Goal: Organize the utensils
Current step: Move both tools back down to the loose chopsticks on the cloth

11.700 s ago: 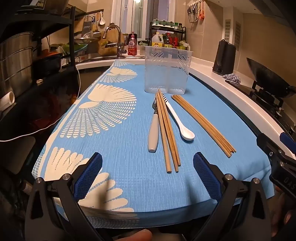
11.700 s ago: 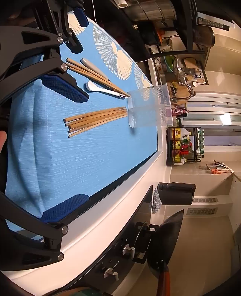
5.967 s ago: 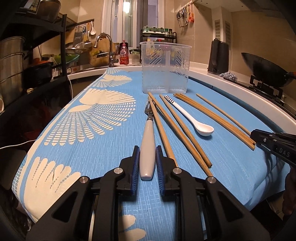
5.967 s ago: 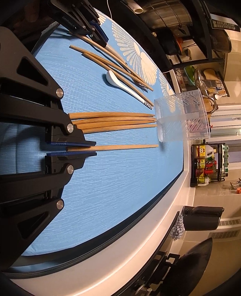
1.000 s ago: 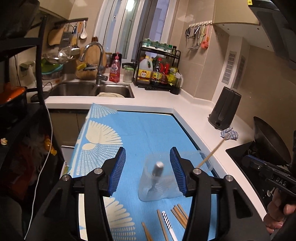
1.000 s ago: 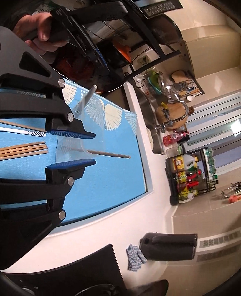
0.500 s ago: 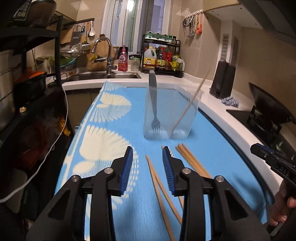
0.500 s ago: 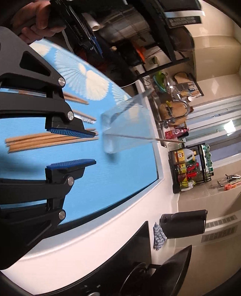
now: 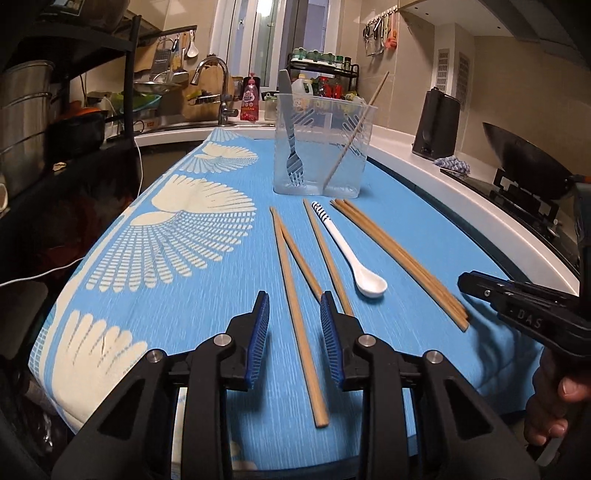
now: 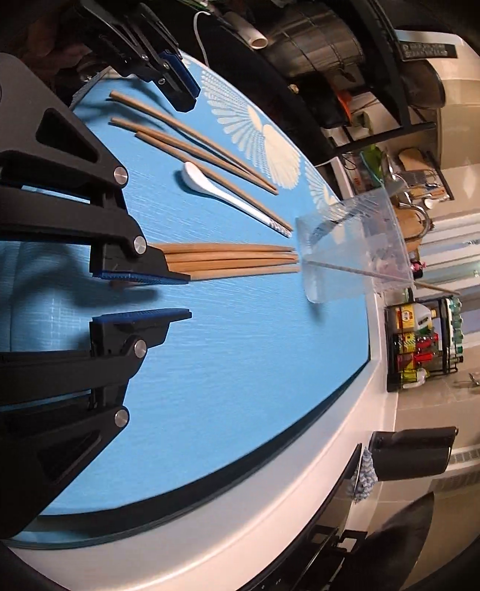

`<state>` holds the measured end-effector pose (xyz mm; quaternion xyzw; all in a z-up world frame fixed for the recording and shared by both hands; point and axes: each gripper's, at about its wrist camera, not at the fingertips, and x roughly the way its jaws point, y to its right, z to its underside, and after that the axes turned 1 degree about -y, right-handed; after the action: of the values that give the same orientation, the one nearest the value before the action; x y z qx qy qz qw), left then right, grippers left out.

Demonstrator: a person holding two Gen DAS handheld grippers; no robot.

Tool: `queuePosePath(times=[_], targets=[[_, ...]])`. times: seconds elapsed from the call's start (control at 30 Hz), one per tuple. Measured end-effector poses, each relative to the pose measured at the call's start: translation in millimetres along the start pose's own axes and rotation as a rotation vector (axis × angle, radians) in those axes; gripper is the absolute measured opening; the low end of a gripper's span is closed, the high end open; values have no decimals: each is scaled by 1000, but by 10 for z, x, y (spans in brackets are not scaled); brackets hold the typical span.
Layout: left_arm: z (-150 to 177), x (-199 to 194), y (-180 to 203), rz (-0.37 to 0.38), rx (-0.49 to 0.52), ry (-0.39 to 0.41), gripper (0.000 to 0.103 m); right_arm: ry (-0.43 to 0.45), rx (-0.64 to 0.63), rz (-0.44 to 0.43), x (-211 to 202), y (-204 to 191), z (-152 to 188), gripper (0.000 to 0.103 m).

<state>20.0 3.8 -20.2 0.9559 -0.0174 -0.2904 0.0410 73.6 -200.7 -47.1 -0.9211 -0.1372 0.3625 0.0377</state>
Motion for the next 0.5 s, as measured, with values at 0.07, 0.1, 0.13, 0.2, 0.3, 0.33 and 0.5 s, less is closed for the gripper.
queuePosePath(times=[0.07,0.1,0.13,0.2,0.3,0.33,0.5], targets=[[23,22,-16,-5,-5,-9,29,-15,-14,6,42,-22,21,14],[42,42,-20,0,-10,-21,29,-7,-21,19,37,-27,31,14],[58,71,-21,-2,-10,-35,29,-18,-30,24,52,-29,41,14],[82,129,-33,4,-9,-67,29,-24,-35,31,52,-29,62,14],[113,149,-30,-1,7,-66,28,-22,-80,56,53,-91,81,14],[118,151,-44,-2,8,-66,26,-21,-91,62,52,-103,83,14],[93,183,-132,-16,10,-66,9,-13,-62,55,63,-56,68,7]])
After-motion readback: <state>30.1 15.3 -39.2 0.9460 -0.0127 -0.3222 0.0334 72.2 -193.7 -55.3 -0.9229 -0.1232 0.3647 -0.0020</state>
